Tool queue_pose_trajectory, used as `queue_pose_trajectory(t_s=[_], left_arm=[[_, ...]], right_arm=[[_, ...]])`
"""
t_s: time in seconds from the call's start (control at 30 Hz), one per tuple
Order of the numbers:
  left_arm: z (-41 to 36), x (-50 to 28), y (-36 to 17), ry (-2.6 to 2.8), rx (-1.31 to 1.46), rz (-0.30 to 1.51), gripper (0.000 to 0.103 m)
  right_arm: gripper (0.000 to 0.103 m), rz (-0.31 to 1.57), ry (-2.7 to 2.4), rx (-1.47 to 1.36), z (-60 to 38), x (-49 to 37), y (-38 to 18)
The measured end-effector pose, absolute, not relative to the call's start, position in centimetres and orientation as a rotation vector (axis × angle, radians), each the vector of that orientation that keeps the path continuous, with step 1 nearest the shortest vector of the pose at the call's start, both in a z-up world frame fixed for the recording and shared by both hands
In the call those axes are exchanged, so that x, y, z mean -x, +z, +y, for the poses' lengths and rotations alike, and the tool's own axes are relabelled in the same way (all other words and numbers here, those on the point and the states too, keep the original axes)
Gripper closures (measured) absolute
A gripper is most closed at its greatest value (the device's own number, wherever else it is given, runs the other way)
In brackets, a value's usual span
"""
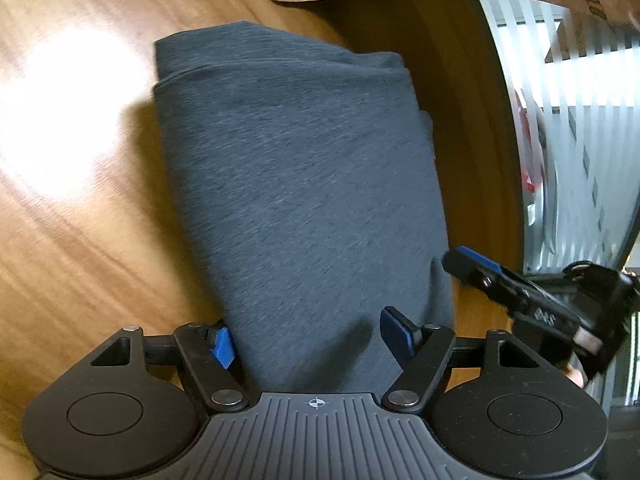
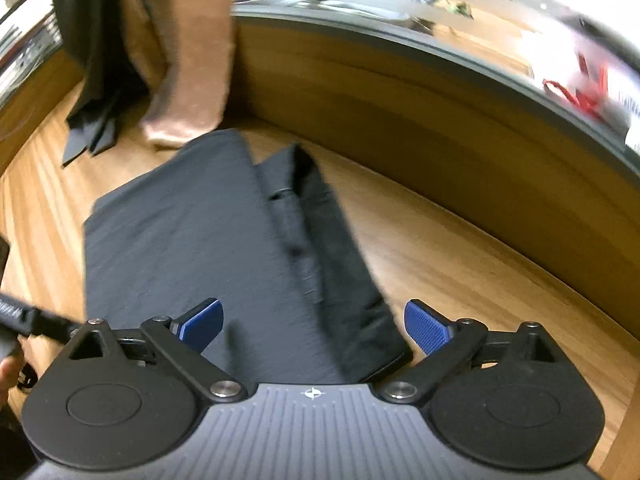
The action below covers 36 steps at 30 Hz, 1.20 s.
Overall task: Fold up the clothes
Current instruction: 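Grip the trouser stack edge with both grippers and lift it off the desk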
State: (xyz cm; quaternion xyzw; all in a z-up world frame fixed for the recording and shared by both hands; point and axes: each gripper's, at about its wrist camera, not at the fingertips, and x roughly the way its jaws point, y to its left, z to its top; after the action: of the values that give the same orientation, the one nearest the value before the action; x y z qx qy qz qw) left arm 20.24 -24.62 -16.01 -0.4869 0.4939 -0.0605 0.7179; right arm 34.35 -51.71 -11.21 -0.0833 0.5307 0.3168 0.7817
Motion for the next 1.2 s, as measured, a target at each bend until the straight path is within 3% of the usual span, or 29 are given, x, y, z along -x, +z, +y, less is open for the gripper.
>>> queue_pose_trajectory(t_s=[0.17,0.33,0.53,0.93,1.2], left_arm=[[-25.1,-20.8,-15.7,-0.157,1.022,1.087,0.025],[-24.7,-21.1,-15.4,-0.159,0.983,1.107,0.033],[-24.3,-21.1,-14.2,-0.181,0.856,1.1,0.033],[-18.6,-20.4,-13.2,-0.106,0.727,1.139,0.033],[-18.1,-21.4,-13.6,-0.154,0.66,1.156,0.03]], right_arm=[[0.002,1.211,0.723,0.014,-53.4,-37.2,-13.9],[0.003,1.267,0.766,-0.147,-53.7,-37.9,-15.8],[0.002,1.268,0.769,-0.079,-51.4,-34.9,-15.9],[0.002,1.282,0.767,-0.225,-50.4,-24.3,-14.8],[0.002,1.26,0.694,-0.357,-53.2,-26.5,-15.4]])
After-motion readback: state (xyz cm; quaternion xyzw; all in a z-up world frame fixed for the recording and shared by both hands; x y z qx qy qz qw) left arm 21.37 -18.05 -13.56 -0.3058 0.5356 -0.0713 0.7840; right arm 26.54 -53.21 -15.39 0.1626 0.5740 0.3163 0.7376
